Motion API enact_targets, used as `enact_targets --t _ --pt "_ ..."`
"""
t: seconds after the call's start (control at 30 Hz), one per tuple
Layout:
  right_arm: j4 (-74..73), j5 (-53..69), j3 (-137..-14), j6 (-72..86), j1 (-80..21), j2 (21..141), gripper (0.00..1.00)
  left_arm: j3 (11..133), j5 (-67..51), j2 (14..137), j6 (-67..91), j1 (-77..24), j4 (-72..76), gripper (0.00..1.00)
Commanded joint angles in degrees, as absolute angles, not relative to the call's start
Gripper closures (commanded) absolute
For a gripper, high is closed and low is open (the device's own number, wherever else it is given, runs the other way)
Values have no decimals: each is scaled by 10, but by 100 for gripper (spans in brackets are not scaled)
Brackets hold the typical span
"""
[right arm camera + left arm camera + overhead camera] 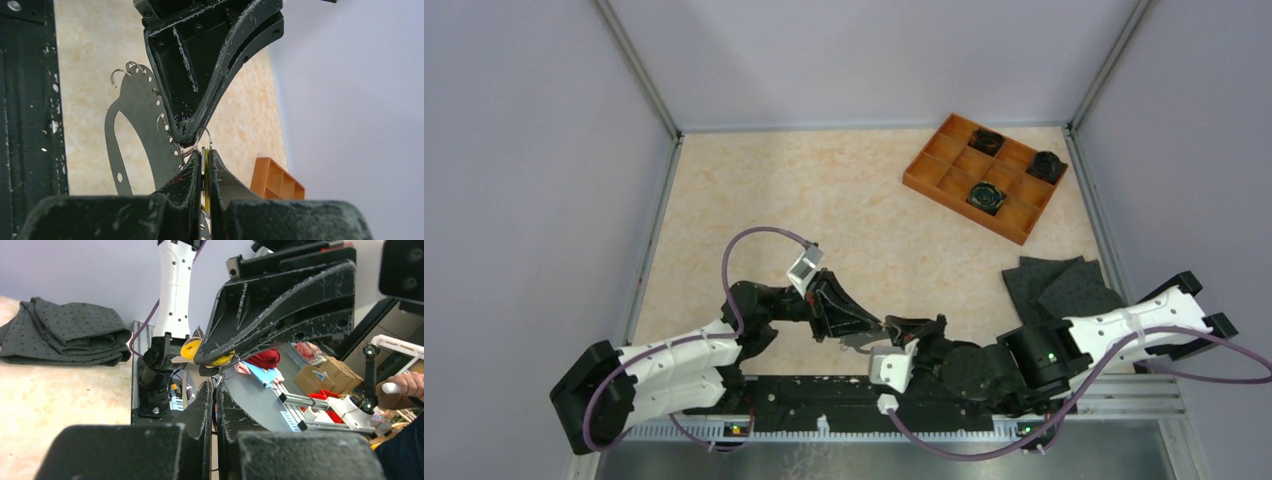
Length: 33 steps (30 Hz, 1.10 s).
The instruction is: Remove the keys from the keyring
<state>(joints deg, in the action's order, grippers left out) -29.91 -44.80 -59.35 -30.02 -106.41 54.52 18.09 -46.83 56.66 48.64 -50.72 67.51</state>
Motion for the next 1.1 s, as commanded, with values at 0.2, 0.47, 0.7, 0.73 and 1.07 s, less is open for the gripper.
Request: enact_targets --t 0.2,0.47,0.7,0.73,1.07 --pt "-333 -513 -620 -301 -1074 555 100 213 -407 558 492 -510 541 100" --pt "-390 -506 -627 -296 -1074 573 100 225 -361 558 551 -510 491 100" --pt "-429 -418 -638 -254 -1062 580 100 234 -326 556 598 -507 425 100" --pt "-433 -397 -639 -248 -1052 581 100 234 -323 556 601 -506 417 100" --pt "-424 -276 -642 -214 -959 609 100 235 -310 555 602 -504 388 100"
